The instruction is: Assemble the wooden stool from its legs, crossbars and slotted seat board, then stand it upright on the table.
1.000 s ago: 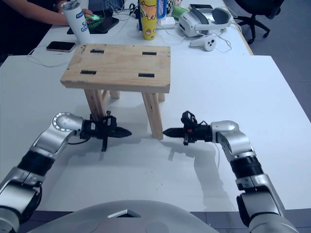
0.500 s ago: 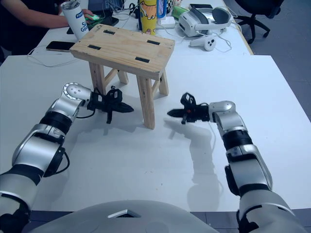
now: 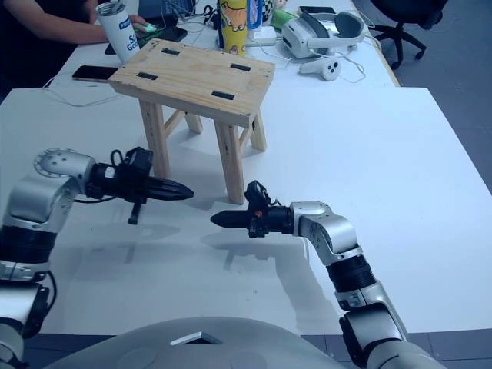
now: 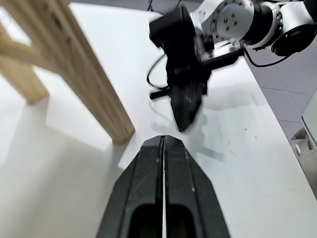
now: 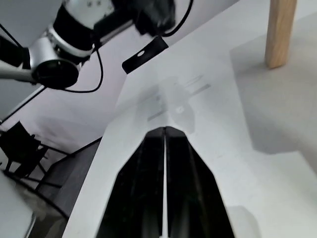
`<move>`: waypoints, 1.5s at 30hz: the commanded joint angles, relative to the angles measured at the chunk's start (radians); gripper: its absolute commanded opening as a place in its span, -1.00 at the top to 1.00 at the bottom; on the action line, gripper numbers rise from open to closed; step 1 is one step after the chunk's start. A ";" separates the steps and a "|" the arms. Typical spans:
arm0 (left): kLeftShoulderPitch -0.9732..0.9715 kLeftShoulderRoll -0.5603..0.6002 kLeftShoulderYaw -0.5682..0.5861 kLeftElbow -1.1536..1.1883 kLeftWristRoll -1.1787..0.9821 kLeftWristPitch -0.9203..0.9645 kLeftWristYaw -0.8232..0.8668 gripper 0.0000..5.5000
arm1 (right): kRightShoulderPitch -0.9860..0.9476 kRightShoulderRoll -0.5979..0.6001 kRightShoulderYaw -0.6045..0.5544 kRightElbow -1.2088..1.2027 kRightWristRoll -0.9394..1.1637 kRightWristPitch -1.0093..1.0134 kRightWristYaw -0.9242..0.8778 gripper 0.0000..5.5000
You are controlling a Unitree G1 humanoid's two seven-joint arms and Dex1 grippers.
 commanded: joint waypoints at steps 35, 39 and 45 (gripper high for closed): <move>-0.665 -0.352 -0.174 1.341 0.710 -0.740 0.714 1.00 | -0.673 0.128 -0.047 1.263 -0.668 -0.931 -0.522 0.99; -0.597 -0.370 -0.082 1.306 0.615 -0.781 0.633 1.00 | -0.599 0.136 -0.106 1.211 -0.606 -0.993 -0.435 0.99; -0.159 -0.416 0.159 0.769 0.215 -0.651 0.479 1.00 | -0.208 0.128 -0.208 0.603 -0.319 -0.771 -0.244 0.99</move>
